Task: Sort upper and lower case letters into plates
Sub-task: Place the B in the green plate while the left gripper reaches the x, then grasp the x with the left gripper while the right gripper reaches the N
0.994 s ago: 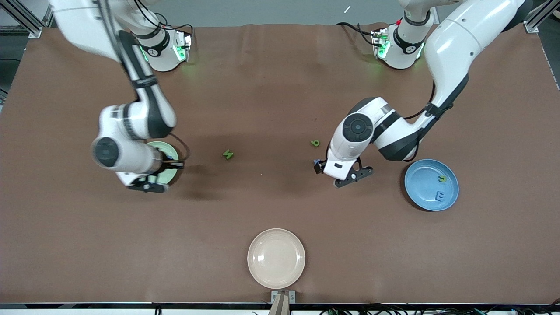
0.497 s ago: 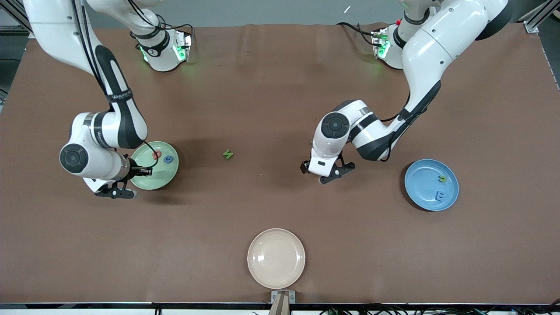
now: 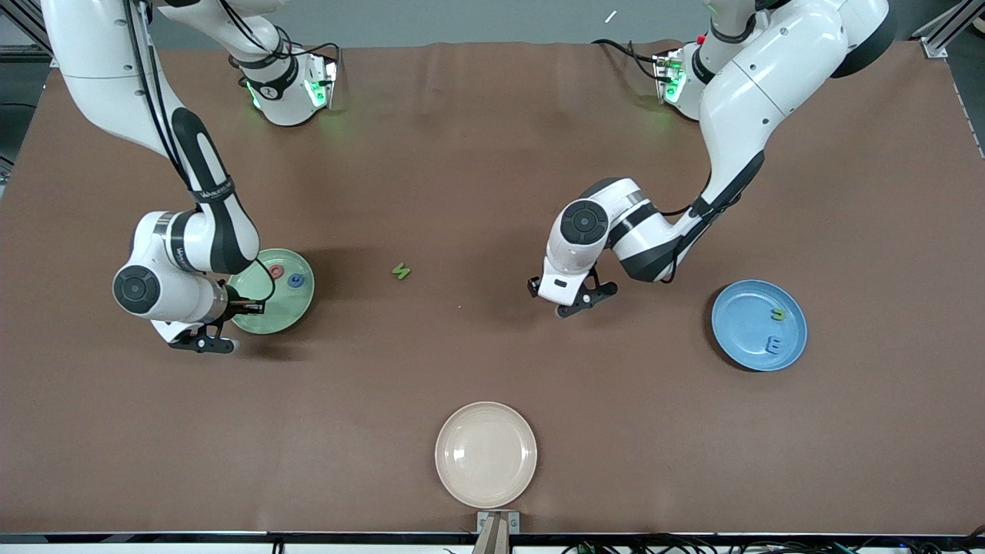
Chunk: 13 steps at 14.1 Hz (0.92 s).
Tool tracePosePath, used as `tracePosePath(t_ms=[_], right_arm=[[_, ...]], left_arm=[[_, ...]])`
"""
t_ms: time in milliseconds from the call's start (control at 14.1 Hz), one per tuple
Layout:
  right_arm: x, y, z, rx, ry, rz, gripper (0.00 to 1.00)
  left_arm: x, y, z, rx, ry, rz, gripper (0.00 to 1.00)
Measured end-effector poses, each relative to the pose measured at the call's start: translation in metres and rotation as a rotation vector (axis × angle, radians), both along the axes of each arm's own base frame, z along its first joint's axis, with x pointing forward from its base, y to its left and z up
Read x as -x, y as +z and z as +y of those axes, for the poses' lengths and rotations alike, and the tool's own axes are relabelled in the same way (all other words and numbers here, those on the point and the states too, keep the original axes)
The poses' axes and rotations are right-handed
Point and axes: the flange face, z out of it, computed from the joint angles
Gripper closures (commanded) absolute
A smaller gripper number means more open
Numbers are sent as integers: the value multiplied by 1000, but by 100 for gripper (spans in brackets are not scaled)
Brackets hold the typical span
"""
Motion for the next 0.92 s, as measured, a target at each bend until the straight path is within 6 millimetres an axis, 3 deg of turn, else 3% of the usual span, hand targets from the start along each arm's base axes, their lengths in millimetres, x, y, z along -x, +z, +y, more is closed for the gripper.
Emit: tracePosePath(t_ms=[284, 497, 710, 923], right_arm=[[1, 0, 4, -5, 5, 22, 0], [-4, 24, 32, -9, -9, 68, 0], [0, 53, 108, -9, -22, 54, 0], [25, 53, 199, -24, -88, 54, 0]], left_arm=[[2, -12, 6, -18, -2, 6, 42], [5, -17, 6, -21, -7, 11, 52], [5, -17, 4, -8, -7, 3, 62], [5, -16, 4, -5, -8, 1, 77]])
